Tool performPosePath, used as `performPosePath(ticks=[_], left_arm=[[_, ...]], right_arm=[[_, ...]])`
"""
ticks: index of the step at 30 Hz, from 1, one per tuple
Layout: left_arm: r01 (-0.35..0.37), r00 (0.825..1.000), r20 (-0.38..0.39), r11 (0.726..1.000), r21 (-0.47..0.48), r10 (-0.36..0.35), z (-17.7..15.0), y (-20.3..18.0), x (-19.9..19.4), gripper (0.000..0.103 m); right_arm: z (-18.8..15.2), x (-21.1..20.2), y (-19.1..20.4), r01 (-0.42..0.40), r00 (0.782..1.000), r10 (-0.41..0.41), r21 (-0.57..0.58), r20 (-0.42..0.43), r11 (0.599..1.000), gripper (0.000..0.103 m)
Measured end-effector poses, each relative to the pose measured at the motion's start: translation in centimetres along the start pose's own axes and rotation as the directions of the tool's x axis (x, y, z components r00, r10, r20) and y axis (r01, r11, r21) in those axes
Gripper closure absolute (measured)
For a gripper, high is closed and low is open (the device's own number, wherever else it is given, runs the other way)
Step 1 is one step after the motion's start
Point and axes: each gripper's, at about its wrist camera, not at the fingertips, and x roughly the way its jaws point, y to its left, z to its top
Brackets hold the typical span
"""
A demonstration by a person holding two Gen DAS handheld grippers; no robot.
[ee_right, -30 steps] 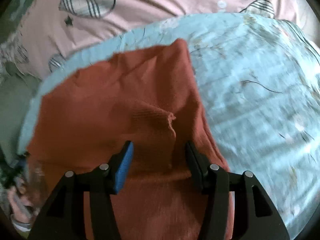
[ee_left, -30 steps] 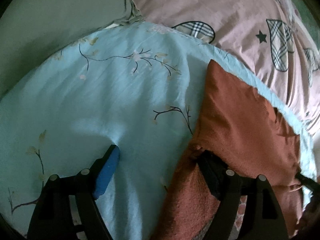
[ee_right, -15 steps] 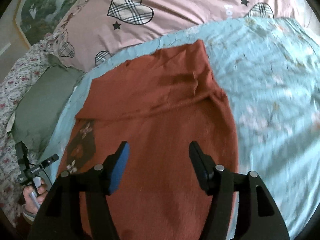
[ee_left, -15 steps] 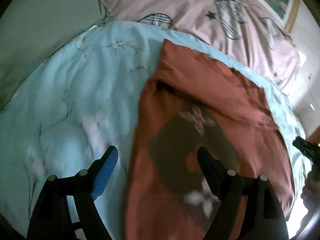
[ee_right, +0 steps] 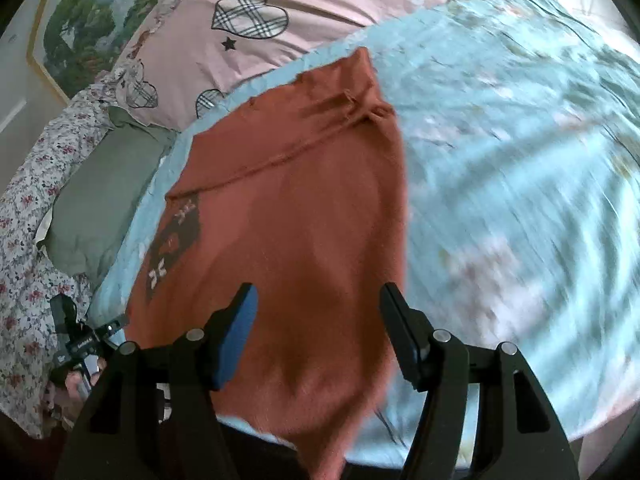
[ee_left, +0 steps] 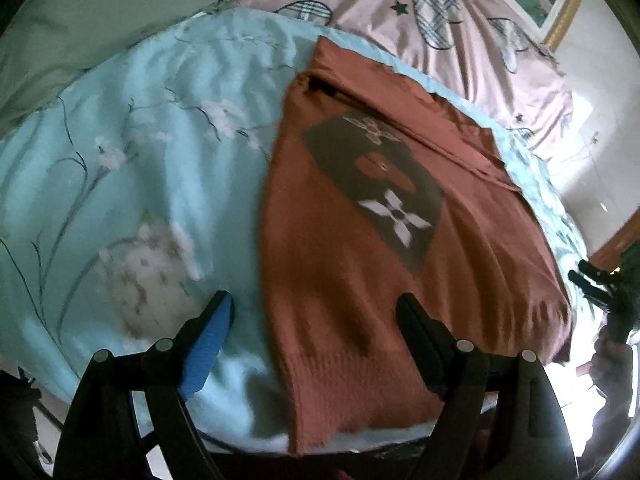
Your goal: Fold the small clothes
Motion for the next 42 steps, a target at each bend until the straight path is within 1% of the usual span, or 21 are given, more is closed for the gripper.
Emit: performPosePath(ticks=[3,5,7,9,12,14,15,16,17,19,20,22,24,27,30,35,36,38,39,41,42], left_arm=[[0.032,0.999,-0.001,0.999,0.016,-0.032,-0.9,-0.4,-0.3,0.020],[0.078,0.997,-0.004,0.997,0.016,-0.078,-1.0,-0.3,-0.5,0.021],[0.159,0.987,-0.015,0.987,0.011,-0.159,-1.2,-0.2,-0.7,0.029],[0.193,0.981,-0.028,0.981,0.005,-0.193,-1.5,-0.1,-0.7,0.033],[0.225,0.974,-0.033,0.974,0.001,-0.225,-1.6,0.2,-0.5,0.038],[0.265,0.964,-0.035,0.964,-0.008,-0.265,-1.4,0.3,-0.2,0.047],[0.282,0.958,-0.039,0.959,-0.014,-0.283,-1.2,0.4,0.0,0.056],[0.297,0.954,-0.047,0.955,-0.020,-0.297,-1.2,0.6,0.2,0.062],[0.302,0.952,-0.054,0.953,-0.025,-0.303,-1.1,0.8,0.5,0.063],[0.316,0.946,-0.060,0.948,-0.033,-0.317,-1.1,1.2,0.8,0.066],[0.328,0.942,-0.064,0.944,-0.039,-0.330,-1.2,1.5,0.7,0.066],[0.341,0.937,-0.070,0.939,-0.049,-0.343,-1.3,1.8,0.6,0.066],[0.347,0.934,-0.077,0.936,-0.054,-0.350,-1.5,2.0,0.5,0.066],[0.344,0.934,-0.084,0.938,-0.037,-0.346,-1.7,1.9,0.3,0.066],[0.336,0.938,-0.085,0.942,-0.014,-0.336,-1.8,1.7,0.3,0.067],[0.342,0.936,-0.085,0.940,-0.016,-0.342,-1.8,1.8,0.3,0.071],[0.339,0.937,-0.082,0.941,-0.013,-0.339,-1.7,1.7,0.4,0.074],[0.335,0.939,-0.079,0.942,-0.006,-0.334,-1.6,1.4,0.7,0.080],[0.332,0.940,-0.078,0.943,-0.005,-0.331,-1.5,1.2,0.8,0.087],[0.331,0.941,-0.080,0.944,-0.003,-0.330,-1.5,1.1,0.8,0.091],[0.321,0.945,-0.074,0.947,0.005,-0.320,-1.5,0.9,0.6,0.092]], right_arm=[[-1.6,-0.8,-1.3,-0.002,1.000,0.002,0.007,-0.025,1.000,0.039],[-2.8,-0.9,-1.8,-0.030,0.999,0.030,0.007,-0.046,1.000,0.039],[-3.8,-0.8,-2.0,-0.113,0.992,0.113,0.004,-0.060,0.994,0.039],[-4.2,-0.3,-2.0,-0.188,0.979,0.188,0.015,-0.072,0.982,0.039],[-4.4,0.6,-2.0,-0.273,0.960,0.274,0.028,-0.058,0.962,0.037],[-4.4,1.2,-2.1,-0.315,0.947,0.317,0.046,-0.050,0.948,0.037],[-4.6,1.2,-2.0,-0.323,0.945,0.325,0.045,-0.048,0.945,0.038],[-4.8,1.1,-2.1,-0.324,0.944,0.325,0.035,-0.047,0.945,0.040],[-4.8,1.0,-2.1,-0.323,0.945,0.324,0.029,-0.050,0.946,0.042],[-5.1,0.9,-2.4,-0.313,0.948,0.314,0.025,-0.057,0.950,0.053],[-5.2,0.8,-2.7,-0.311,0.948,0.312,0.032,-0.058,0.950,0.056],[-5.3,0.7,-3.3,-0.315,0.946,0.318,0.048,-0.058,0.948,0.062],[-5.4,0.7,-3.6,-0.324,0.943,0.328,0.060,-0.054,0.944,0.063],[-5.3,0.9,-3.9,-0.336,0.939,0.341,0.081,-0.051,0.938,0.063],[-5.4,0.5,-4.1,-0.322,0.943,0.326,0.078,-0.060,0.944,0.067],[-5.2,1.2,-4.1,-0.345,0.934,0.351,0.098,-0.058,0.934,0.067],[-5.1,1.5,-3.8,-0.358,0.930,0.364,0.100,-0.054,0.929,0.067],[-5.2,1.7,-3.2,-0.357,0.931,0.362,0.089,-0.051,0.930,0.073],[-5.2,1.7,-3.0,-0.348,0.934,0.353,0.081,-0.056,0.934,0.088],[-5.4,1.3,-3.2,-0.339,0.937,0.344,0.080,-0.055,0.937,0.090],[-5.5,0.9,-3.3,-0.346,0.936,0.350,0.082,-0.045,0.935,0.090]])
